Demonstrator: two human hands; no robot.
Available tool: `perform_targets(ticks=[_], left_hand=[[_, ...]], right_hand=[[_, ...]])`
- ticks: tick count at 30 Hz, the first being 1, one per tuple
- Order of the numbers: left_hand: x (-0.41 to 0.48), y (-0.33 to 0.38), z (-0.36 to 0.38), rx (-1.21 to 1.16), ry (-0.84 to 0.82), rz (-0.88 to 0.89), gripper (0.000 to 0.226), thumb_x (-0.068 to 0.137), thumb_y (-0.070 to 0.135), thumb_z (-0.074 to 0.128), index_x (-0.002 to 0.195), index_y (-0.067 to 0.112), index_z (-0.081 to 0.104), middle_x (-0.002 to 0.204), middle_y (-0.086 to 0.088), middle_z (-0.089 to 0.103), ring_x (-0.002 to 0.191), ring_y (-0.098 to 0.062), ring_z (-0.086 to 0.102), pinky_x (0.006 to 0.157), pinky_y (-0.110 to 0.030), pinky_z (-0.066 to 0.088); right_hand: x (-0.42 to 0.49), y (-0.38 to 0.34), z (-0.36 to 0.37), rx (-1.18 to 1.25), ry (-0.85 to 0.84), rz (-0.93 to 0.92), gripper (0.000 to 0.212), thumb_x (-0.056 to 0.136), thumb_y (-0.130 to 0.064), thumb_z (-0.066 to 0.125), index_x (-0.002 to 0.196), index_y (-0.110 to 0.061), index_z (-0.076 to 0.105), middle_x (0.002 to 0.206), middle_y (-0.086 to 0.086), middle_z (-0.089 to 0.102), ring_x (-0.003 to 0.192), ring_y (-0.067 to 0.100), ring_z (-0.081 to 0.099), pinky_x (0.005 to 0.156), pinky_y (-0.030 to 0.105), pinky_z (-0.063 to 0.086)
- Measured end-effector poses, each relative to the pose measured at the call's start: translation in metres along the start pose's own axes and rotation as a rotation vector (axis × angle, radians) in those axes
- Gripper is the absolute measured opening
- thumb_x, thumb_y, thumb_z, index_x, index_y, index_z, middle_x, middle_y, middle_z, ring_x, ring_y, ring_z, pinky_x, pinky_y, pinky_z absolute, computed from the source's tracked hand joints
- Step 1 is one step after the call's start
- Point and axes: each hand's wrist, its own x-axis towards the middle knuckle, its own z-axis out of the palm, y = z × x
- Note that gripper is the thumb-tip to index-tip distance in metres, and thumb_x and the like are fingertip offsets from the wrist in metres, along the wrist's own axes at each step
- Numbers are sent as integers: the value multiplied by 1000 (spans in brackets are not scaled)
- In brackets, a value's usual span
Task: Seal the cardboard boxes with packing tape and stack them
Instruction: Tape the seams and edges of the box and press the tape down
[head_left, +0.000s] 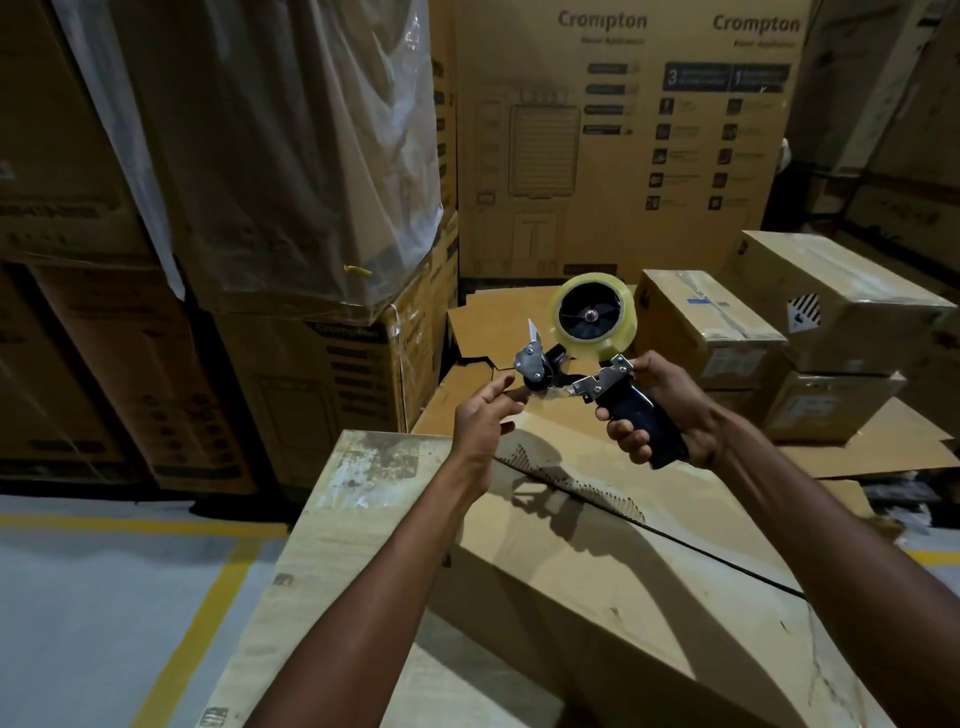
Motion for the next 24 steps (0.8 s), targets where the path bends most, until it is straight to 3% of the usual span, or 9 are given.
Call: perform_targets(ticks=[4, 6, 9, 15, 19, 24], left_hand=[[-1, -6, 2, -17, 19, -25, 35, 91, 26, 70, 126, 20, 68, 102, -1, 78, 100, -14, 68, 84, -36, 45], [-2, -7, 6, -60, 58, -60, 22, 95, 32, 68, 112, 18, 71, 91, -1, 77, 92, -16, 68, 81, -37, 45], [0, -7, 15, -144, 147, -187, 28, 87, 41, 76, 103, 19, 69, 88, -3, 76, 87, -21, 67, 81, -39, 46], [6, -1, 30, -448, 176, -519, 23, 80, 16, 79, 101, 12, 69, 100, -6, 67, 95, -22, 60, 78, -38, 46], [7, -4, 35, -459, 194, -540, 14, 84, -7, 69, 93, 3, 64, 84, -12, 66, 75, -20, 58, 65, -29, 48], [13, -7, 37, -390, 208, -509, 14, 85, -15, 59, 82, -2, 59, 79, -19, 62, 64, -20, 56, 63, -25, 48]], right_hand=[[-1, 3, -6, -7, 12, 2, 60, 88, -60, 42, 91, -3, 60, 71, 7, 43, 48, 16, 38, 41, 25, 36], [-1, 4, -7, -9, 18, -2, 60, 89, -60, 41, 91, -3, 60, 71, 6, 43, 48, 16, 39, 41, 25, 36], [-2, 4, -9, -18, 20, -7, 61, 89, -60, 42, 91, -3, 60, 70, 7, 43, 48, 16, 38, 41, 25, 36], [-3, 5, -12, -37, 21, -2, 63, 89, -61, 42, 93, -2, 61, 71, 8, 44, 49, 18, 39, 42, 26, 36], [-3, 8, -15, -41, 25, 2, 63, 89, -62, 42, 94, -2, 61, 72, 8, 45, 49, 18, 39, 42, 26, 37], [-2, 12, -22, -80, 59, 22, 67, 89, -64, 43, 93, 0, 64, 72, 10, 46, 51, 20, 38, 45, 28, 35]])
